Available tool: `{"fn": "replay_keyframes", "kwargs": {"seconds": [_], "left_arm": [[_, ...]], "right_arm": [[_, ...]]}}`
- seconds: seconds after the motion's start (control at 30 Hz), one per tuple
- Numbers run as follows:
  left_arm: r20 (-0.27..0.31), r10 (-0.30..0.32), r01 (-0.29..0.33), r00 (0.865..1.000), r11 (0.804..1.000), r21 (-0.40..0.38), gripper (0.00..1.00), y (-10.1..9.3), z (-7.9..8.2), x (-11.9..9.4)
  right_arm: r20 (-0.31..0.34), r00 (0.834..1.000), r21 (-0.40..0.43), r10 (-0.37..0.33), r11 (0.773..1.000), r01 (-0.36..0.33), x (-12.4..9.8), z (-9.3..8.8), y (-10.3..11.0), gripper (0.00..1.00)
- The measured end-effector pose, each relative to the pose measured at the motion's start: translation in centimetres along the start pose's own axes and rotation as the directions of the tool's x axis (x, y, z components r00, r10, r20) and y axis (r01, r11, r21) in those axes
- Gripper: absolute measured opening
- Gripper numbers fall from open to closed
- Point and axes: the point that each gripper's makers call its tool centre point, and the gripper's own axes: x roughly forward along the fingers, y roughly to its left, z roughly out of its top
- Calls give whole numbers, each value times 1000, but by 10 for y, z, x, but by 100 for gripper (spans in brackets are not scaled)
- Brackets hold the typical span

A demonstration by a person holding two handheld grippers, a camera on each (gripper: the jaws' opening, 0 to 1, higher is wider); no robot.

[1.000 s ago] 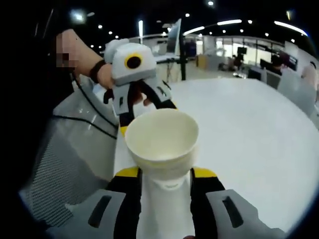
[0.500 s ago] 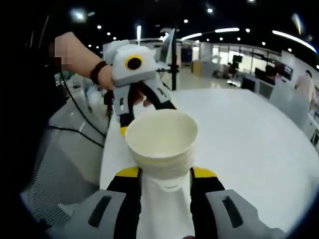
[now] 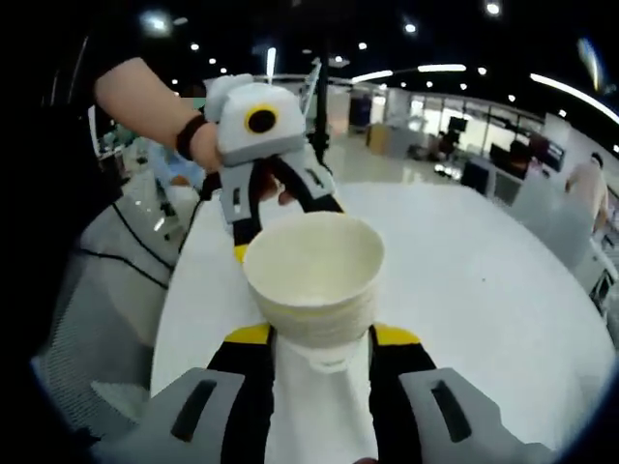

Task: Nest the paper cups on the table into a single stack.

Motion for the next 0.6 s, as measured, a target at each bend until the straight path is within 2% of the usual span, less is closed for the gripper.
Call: {"fn": "replay_keyframes", "kwargs": {"seconds": [0.33, 0.6], "left_arm": [[-2, 11, -11, 1000, 1000, -10, 37, 40, -11, 13], [-33, 7, -7, 999, 1000, -1, 37, 71, -20, 22]], "right_arm": [[-13, 1000, -15, 9, 1000, -9, 12, -3, -39, 34], [-23, 1000, -27, 21, 999, -22, 27, -9, -72, 34]]}}
